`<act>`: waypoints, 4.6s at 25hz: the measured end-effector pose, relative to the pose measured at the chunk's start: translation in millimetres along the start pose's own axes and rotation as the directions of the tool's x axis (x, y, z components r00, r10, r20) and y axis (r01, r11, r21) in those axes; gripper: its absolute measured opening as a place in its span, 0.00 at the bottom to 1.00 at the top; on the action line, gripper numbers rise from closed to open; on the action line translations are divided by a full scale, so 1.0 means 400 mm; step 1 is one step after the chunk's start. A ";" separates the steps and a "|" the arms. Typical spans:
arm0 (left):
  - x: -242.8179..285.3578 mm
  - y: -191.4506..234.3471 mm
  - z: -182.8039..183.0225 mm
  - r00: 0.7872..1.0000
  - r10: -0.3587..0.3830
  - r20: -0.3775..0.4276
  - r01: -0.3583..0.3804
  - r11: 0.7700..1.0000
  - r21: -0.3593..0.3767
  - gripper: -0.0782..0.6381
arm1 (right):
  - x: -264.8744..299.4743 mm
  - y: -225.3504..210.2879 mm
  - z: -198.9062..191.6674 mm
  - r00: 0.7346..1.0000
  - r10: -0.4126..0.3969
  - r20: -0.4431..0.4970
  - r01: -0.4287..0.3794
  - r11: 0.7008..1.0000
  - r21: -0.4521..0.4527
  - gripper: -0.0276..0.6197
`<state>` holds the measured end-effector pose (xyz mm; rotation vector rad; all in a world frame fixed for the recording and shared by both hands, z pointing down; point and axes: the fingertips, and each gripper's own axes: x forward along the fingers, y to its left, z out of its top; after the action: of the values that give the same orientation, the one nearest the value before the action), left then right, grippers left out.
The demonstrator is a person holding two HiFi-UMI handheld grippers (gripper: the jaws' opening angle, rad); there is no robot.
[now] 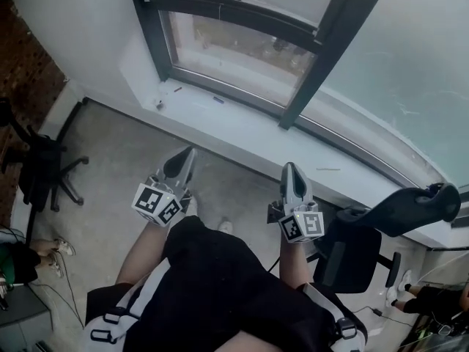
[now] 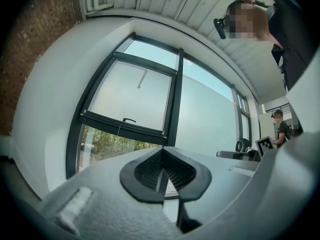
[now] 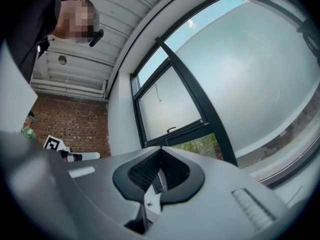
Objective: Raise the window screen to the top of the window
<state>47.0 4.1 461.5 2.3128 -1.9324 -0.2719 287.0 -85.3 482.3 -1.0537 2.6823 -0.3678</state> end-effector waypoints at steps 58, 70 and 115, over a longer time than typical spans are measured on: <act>0.488 0.995 0.264 0.983 0.064 0.170 -0.076 0.995 0.068 0.11 | 1.188 0.146 -0.083 0.991 0.126 0.045 -0.117 0.981 -0.157 0.05; 0.779 0.943 0.216 0.993 -0.108 0.048 0.101 0.987 0.123 0.11 | 1.222 0.003 -0.031 0.999 0.038 0.023 -0.031 0.971 -0.236 0.05; 1.156 0.904 0.091 0.851 0.095 -0.517 0.519 -0.002 0.855 0.32 | 1.498 -0.069 -0.181 0.796 -0.468 -0.384 -0.368 0.129 -0.921 0.43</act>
<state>-229.5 -515.0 470.0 2.7942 -1.4788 2.2459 -144.9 -507.8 483.9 -1.4491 3.3472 1.8295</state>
